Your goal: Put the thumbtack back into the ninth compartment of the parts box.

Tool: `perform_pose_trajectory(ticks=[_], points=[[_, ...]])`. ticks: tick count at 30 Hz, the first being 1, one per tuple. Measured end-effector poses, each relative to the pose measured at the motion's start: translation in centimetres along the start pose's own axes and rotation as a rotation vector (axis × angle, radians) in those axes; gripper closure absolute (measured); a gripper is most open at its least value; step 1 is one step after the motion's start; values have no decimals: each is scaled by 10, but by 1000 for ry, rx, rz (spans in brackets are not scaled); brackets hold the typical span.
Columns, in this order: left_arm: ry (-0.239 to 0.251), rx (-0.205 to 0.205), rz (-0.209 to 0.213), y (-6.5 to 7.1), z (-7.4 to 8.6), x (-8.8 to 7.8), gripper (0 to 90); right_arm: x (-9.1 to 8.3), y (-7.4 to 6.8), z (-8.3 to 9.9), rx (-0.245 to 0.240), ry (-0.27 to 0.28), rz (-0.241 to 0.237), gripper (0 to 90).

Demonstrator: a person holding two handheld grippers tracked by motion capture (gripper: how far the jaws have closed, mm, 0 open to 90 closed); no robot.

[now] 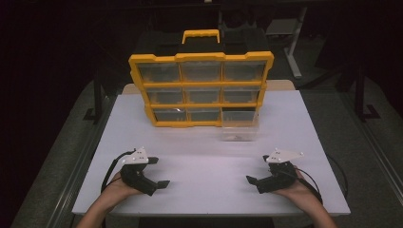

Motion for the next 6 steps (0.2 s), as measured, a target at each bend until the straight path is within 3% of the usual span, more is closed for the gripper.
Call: perform_pose_trajectory(ticks=[6], points=[[-6,1,-7,0,1,1,0,3,0,1,-21,-6,15,18]])
Point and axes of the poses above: each handheld gripper's, and its own axes: x roughly forward along the jaws, z roughly out of its underside, y roughly to its right, the point moved 6 cm from there along x, roughly forward along the jaws, and after that the axes turned 9 degrees about -y, right-handed, at the moved point
